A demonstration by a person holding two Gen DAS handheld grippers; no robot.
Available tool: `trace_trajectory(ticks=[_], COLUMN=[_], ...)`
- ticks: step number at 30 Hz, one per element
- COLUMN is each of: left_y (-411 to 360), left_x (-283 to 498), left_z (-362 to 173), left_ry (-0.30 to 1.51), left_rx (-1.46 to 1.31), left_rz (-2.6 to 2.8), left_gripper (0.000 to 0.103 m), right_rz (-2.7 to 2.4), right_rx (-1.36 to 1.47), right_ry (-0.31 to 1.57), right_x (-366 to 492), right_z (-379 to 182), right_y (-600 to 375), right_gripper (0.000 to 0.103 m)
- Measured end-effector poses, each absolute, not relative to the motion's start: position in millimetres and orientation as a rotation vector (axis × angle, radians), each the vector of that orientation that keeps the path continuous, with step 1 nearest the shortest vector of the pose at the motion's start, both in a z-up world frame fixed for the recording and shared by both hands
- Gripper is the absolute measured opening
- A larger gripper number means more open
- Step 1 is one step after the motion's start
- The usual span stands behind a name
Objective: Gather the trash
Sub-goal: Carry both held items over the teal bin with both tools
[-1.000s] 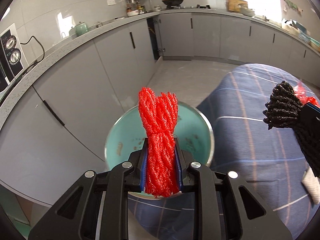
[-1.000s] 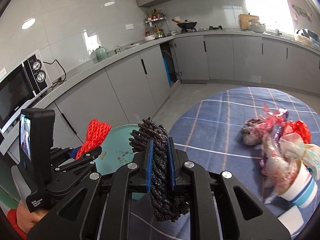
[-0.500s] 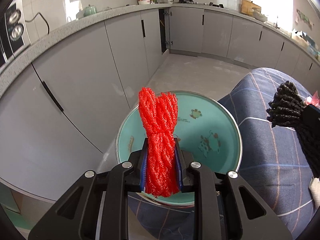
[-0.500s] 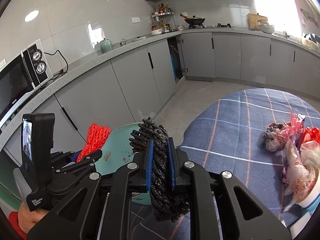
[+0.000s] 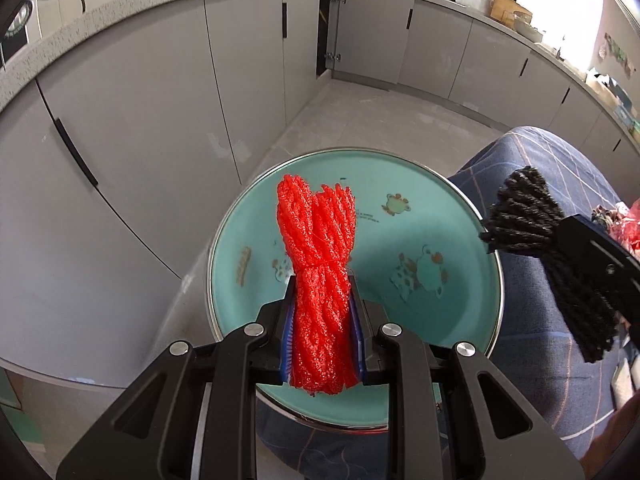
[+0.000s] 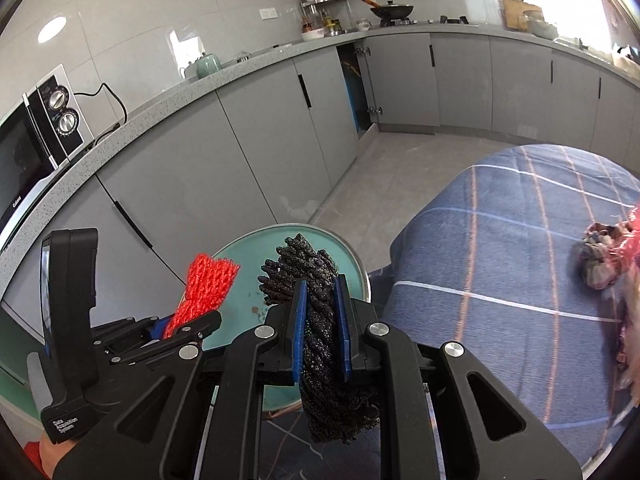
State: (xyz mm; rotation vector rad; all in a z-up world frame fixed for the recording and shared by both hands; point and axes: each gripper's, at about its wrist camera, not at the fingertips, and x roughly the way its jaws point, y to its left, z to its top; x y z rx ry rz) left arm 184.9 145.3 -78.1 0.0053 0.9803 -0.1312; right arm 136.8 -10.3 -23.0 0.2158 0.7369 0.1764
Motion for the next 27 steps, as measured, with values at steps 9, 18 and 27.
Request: trace_trajectory(ticks=[9, 18, 27], left_y=[144.0, 140.0, 138.0], left_x=[195.7, 200.7, 201.8], left_z=[-93.0, -104.6, -108.1], left_ry=[1.018, 1.049, 1.056], left_rx=[0.0, 0.002, -0.003], left_rz=[-0.137, -0.123, -0.13], left_gripper=[0.023, 0.023, 0.023], right_rz=[0.183, 0.187, 0.191], right_rx=[0.223, 0.237, 0.252], right_ry=[0.781, 0.82, 0.832], right_x=[150.2, 163.4, 170.1], right_z=[-37.9, -53.2, -56.9], right_y=[-9.5, -4.8, -3.4], right_gripper=[0.015, 0.015, 0.016])
